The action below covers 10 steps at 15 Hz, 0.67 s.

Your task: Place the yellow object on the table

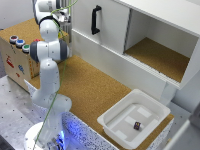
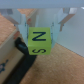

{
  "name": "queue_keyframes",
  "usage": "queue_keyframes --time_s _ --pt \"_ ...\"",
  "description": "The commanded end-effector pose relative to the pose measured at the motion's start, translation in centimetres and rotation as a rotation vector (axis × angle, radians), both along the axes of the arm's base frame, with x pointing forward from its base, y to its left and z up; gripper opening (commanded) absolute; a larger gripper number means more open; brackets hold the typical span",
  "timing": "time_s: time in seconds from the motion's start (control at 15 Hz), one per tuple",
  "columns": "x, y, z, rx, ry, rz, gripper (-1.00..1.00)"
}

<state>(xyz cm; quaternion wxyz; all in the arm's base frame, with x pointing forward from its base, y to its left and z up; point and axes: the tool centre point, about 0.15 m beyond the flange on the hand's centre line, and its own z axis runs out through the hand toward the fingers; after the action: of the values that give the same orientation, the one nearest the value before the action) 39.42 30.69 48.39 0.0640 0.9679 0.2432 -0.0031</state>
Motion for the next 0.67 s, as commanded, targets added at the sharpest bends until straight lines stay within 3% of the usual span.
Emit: queue_keyframes --time_s 0.0,0.27,0.53,0.6 --pt "-1.8 -11.1 -2.4 0.155 -0.159 -0.159 -1.00" --pt "-3.2 -18.1 -2.5 0.095 -0.124 -0.382 -1.00" --pt "-5.6 -22.1 -3.5 0.109 -0.071 -0.579 -1.00" --pt "-6.1 -22.4 -4.3 0.084 -0.047 -0.589 -1.00"
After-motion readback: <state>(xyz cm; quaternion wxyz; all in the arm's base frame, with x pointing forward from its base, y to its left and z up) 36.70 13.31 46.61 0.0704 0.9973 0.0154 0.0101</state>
